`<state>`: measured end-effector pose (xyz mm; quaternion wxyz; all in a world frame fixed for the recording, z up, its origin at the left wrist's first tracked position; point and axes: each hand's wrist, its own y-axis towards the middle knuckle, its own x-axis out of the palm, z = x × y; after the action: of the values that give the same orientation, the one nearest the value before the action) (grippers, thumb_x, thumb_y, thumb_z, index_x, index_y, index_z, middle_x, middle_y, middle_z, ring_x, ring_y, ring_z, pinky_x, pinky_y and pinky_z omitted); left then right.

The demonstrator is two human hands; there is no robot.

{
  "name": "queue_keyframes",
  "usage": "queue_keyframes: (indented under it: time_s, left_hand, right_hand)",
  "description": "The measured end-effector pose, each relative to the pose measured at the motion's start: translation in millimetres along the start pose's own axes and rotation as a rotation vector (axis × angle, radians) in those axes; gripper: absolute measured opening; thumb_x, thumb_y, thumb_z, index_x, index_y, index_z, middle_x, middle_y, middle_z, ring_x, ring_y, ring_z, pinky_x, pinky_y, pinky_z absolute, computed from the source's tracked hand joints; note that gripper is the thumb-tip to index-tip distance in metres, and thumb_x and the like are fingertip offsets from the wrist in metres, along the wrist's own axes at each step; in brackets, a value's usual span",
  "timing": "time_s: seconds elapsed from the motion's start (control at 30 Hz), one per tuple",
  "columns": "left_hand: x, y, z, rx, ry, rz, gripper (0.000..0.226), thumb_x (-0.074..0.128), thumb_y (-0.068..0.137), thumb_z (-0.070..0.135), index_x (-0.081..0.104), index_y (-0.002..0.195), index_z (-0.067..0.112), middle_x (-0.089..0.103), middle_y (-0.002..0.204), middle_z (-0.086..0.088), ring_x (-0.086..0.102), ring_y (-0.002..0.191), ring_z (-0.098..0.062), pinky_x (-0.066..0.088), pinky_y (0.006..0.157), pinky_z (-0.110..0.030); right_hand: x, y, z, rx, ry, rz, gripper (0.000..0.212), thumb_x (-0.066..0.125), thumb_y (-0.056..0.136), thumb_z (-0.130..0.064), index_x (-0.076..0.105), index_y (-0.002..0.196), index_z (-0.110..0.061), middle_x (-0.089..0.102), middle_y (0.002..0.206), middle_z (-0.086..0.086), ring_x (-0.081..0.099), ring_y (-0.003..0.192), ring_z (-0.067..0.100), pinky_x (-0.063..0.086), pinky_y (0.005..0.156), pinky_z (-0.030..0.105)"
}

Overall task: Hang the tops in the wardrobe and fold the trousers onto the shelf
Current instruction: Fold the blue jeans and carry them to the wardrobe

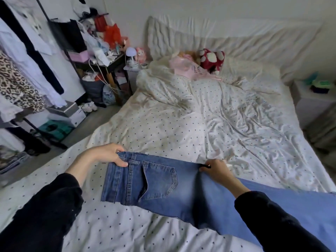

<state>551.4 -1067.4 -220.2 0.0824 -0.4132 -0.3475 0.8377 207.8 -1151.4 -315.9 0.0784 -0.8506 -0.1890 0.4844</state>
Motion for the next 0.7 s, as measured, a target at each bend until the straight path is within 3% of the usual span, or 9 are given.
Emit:
queue_keyframes:
  time_s: [0.07,0.13,0.23,0.3,0.37,0.43,0.53,0.63,0.7]
  left_hand:
    - [-3.6,29.9,-27.8,-0.024,-0.021,-0.03,0.036,0.074,0.081,0.022,0.055,0.11,0.013,0.053,0.116,0.002,0.05,0.106,-0.013,0.039,0.084,-0.019]
    - [-3.5,72.1,-54.8,-0.034,-0.08,0.001,0.036,0.075,0.079,0.021,0.058,0.11,0.013,0.057,0.116,0.0,0.053,0.109,-0.018,0.04,0.09,-0.024]
    - [13.3,125.6,-75.1,-0.061,-0.127,0.28,0.028,0.063,0.085,0.007,0.054,0.11,0.013,0.058,0.116,-0.007,0.053,0.102,-0.023,0.044,0.085,-0.031]
    - [30.0,146.3,-83.9,-0.129,-0.017,0.5,0.03,0.049,0.088,0.002,0.048,0.116,0.012,0.058,0.115,-0.011,0.055,0.101,-0.03,0.046,0.084,-0.039]
    - [54.6,163.0,-97.0,-0.129,0.076,0.591,0.041,0.048,0.088,0.004,0.043,0.128,0.01,0.054,0.122,-0.016,0.053,0.107,-0.035,0.045,0.085,-0.045]
    - [84.5,175.5,-104.4,-0.02,0.179,0.627,0.045,0.054,0.089,0.007,0.043,0.132,0.005,0.051,0.125,-0.021,0.051,0.111,-0.039,0.046,0.083,-0.049]
    - [144.2,192.0,-106.9,0.206,0.334,0.513,0.042,0.054,0.089,0.019,0.052,0.128,0.003,0.051,0.13,-0.025,0.051,0.118,-0.043,0.045,0.087,-0.059]
    - [176.1,204.8,-105.6,0.182,0.42,0.409,0.053,0.028,0.092,0.035,0.054,0.13,0.009,0.046,0.14,-0.019,0.045,0.128,-0.039,0.027,0.1,-0.066]
    - [181.8,213.0,-98.3,0.125,0.408,0.419,0.053,0.024,0.096,0.035,0.046,0.138,0.011,0.036,0.147,-0.019,0.034,0.136,-0.038,0.014,0.105,-0.067]
  right_hand:
    - [20.7,20.8,-10.0,0.014,-0.024,-0.028,0.017,0.069,0.082,-0.024,0.068,0.085,-0.007,0.068,0.093,0.017,0.062,0.092,0.029,0.029,0.063,0.027]
    - [43.9,49.1,-17.4,0.035,-0.075,-0.013,0.019,0.066,0.085,-0.025,0.068,0.096,-0.01,0.067,0.102,0.016,0.06,0.101,0.029,0.031,0.067,0.028]
    - [74.5,68.0,-19.2,0.037,-0.192,0.183,0.043,0.055,0.092,-0.031,0.05,0.132,-0.015,0.052,0.132,0.008,0.043,0.125,0.028,0.032,0.096,0.036]
    - [98.7,65.9,-20.9,0.003,-0.203,0.284,0.049,0.051,0.094,-0.034,0.043,0.139,-0.015,0.043,0.143,0.008,0.038,0.131,0.029,0.027,0.105,0.044]
    - [130.0,54.7,-16.2,-0.036,-0.273,0.231,0.052,0.051,0.093,-0.037,0.043,0.14,-0.016,0.038,0.148,0.009,0.035,0.136,0.03,0.021,0.11,0.053]
    - [159.8,43.2,-5.4,-0.015,-0.38,0.142,0.051,0.047,0.091,-0.042,0.049,0.136,-0.019,0.041,0.147,0.008,0.038,0.136,0.029,0.022,0.107,0.061]
    - [188.0,36.8,16.1,0.073,-0.44,-0.08,0.063,0.03,0.083,-0.053,0.06,0.128,-0.021,0.051,0.139,0.009,0.05,0.127,0.029,0.033,0.096,0.067]
    - [196.8,43.8,30.0,0.029,-0.413,-0.131,0.081,0.001,0.078,-0.063,0.02,0.15,-0.029,0.008,0.159,0.0,0.007,0.147,0.022,0.001,0.111,0.061]
    - [197.1,48.9,37.5,0.022,-0.343,-0.142,0.074,-0.002,0.085,-0.064,0.003,0.151,-0.031,-0.007,0.159,-0.007,-0.009,0.146,0.016,-0.01,0.112,0.055]
